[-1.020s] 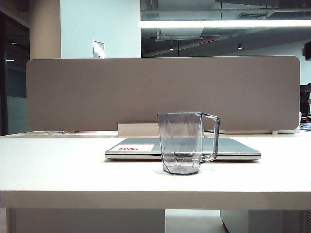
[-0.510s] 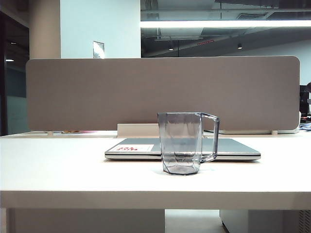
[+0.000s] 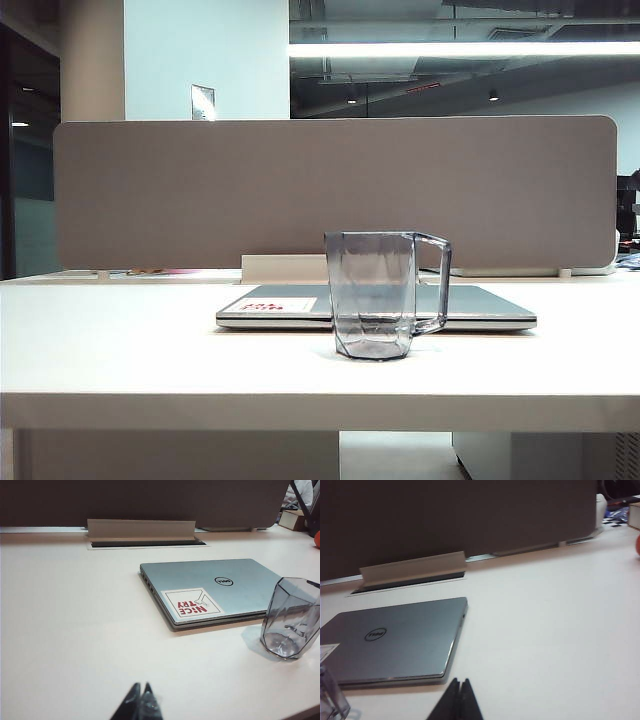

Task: Pick up the water cup and place it on the side of the laptop close to you.

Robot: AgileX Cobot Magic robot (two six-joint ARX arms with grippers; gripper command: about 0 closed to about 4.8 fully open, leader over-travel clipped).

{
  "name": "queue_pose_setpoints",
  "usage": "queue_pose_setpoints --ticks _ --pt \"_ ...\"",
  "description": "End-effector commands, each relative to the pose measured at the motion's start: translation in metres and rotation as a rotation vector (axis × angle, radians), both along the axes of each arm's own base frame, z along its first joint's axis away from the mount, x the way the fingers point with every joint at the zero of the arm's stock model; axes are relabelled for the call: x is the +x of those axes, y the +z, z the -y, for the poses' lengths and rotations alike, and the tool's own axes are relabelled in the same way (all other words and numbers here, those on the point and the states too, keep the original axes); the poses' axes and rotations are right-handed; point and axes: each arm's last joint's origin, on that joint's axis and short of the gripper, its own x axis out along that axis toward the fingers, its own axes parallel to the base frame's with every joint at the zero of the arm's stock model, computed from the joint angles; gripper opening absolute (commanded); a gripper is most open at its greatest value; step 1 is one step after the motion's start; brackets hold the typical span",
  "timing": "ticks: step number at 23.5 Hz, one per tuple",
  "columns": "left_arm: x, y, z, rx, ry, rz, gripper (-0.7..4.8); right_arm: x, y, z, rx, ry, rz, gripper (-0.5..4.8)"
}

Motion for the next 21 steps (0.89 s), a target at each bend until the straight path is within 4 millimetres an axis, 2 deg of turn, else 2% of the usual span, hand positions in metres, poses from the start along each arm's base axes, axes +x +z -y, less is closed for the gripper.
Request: queue_pose_setpoints --ticks 1,8,15,21 --pt "0.0000 0.0015 0.0000 -0.001 -0.001 0.010 -0.03 -0.0041 -0.0077 0.0000 -0.003 0.005 -0.052 -0.08" --pt "0.0000 0.0015 0.0000 -0.001 -0.001 0.010 -0.03 -0.0053 -0.0087 -0.0037 -0.076 0.012 -0.058 -0.08" --pt "0.0000 0.0015 0.0000 -0.001 -0.001 0.010 -0.03 -0.0054 -0.0096 -0.0045 -0.075 0.015 -0.068 -0.08" --pt "0.0000 0.0015 0.0000 -0.001 -0.001 0.010 -0.03 -0.0062 -0.0173 -0.0054 -0.073 0.051 -0.147 -0.05"
